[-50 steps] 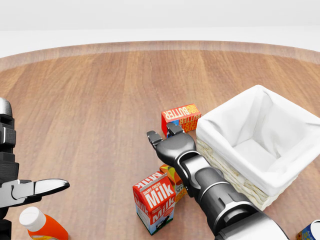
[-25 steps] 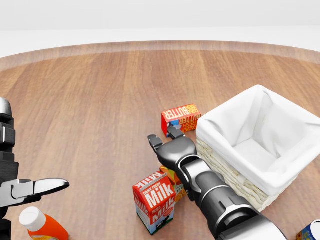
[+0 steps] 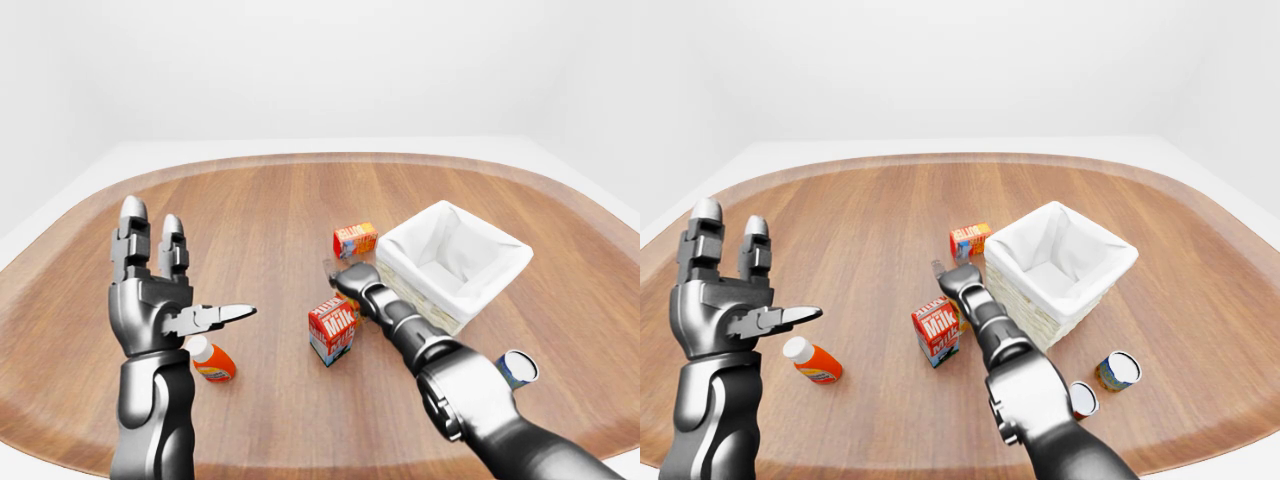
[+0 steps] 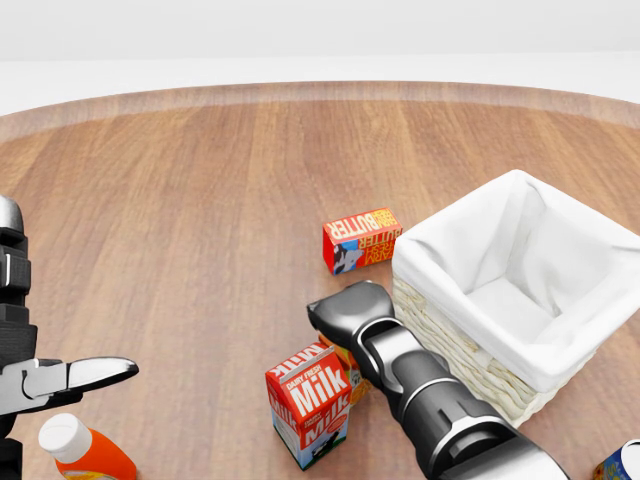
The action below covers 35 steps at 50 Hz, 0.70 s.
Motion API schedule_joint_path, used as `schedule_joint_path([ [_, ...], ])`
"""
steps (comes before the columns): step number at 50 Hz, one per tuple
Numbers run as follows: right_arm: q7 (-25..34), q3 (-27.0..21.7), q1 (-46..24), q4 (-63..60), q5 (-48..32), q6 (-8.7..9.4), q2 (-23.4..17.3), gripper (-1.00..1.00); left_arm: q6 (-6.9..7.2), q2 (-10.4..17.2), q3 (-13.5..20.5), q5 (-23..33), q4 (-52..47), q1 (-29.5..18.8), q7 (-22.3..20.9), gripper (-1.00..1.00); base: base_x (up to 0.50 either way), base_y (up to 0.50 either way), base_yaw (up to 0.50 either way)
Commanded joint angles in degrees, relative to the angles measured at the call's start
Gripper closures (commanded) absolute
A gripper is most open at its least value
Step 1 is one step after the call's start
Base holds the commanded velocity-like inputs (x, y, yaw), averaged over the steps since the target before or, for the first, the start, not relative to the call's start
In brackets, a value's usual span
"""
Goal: Pick up the orange juice, and put it in the basket.
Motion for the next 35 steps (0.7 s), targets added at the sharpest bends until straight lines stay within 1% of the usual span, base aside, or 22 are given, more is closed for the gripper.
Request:
schedule_joint_path([
  [1, 0.31, -0.33, 0.15, -0.01, 0.6, 0.0, 0.26, 1.0, 0.0, -0.01, 0.02, -0.02, 0.16, 0.01, -0.03, -1.0, 0.0, 0.0, 0.0],
  [19, 0.03, -0.14, 0.83, 0.02, 0.76, 0.0, -0.07, 1.0, 0.0, 0.01, -0.04, -0.09, -0.22, 0.19, 0.02, -1.0, 0.0, 0.0, 0.0],
  [35, 1.84, -0.11, -0.13, -0.14, 1.24, 0.0, -0.69, 1.0, 0.0, 0.01, 0.09, -0.12, -0.19, 0.02, 0.0, -1.0, 0.0, 0.0, 0.0],
])
